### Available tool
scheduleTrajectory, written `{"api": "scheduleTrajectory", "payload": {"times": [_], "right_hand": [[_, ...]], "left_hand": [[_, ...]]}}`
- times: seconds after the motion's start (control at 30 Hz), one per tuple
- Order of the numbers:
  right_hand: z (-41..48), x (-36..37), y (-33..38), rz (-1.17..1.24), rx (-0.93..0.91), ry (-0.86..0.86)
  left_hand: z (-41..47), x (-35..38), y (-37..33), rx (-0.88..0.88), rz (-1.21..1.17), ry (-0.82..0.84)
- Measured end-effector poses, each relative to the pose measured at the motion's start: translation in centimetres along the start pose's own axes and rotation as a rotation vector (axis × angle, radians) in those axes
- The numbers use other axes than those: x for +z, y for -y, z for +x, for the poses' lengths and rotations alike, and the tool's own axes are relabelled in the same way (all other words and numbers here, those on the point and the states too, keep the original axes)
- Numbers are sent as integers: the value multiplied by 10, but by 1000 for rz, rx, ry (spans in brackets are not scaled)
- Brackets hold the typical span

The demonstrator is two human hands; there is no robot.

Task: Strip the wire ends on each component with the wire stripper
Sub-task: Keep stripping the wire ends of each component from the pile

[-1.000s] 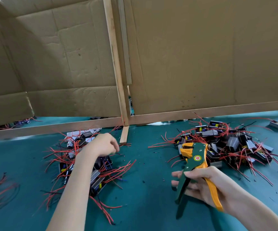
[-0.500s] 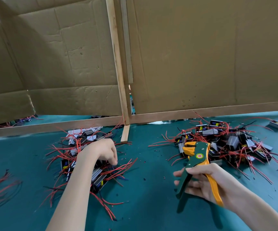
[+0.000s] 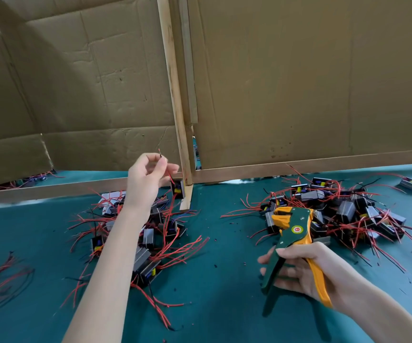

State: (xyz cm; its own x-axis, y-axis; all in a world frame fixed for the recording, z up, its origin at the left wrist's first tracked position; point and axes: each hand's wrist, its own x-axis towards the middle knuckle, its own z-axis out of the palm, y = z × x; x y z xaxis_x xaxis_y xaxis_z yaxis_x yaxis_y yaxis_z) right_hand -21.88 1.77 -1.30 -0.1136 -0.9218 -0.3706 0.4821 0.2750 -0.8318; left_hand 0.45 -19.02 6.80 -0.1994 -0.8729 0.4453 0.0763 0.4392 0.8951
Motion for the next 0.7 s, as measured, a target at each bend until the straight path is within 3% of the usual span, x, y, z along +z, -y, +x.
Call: {"api": "scheduleTrajectory", "payload": {"times": [0.07, 0.17, 0.47, 0.7], "right_hand": [[-1, 1, 0, 7, 0, 1], [-3, 3, 0, 29, -8, 14], [-6, 7, -2, -64, -161, 126], [-9, 8, -4, -146, -246, 225]], "left_hand": [[-3, 7, -5, -27, -141, -6], [-10, 19, -9, -47, -167, 56], [-33, 64, -9, 11, -19, 415], [-45, 79, -8, -4, 133, 589]]}}
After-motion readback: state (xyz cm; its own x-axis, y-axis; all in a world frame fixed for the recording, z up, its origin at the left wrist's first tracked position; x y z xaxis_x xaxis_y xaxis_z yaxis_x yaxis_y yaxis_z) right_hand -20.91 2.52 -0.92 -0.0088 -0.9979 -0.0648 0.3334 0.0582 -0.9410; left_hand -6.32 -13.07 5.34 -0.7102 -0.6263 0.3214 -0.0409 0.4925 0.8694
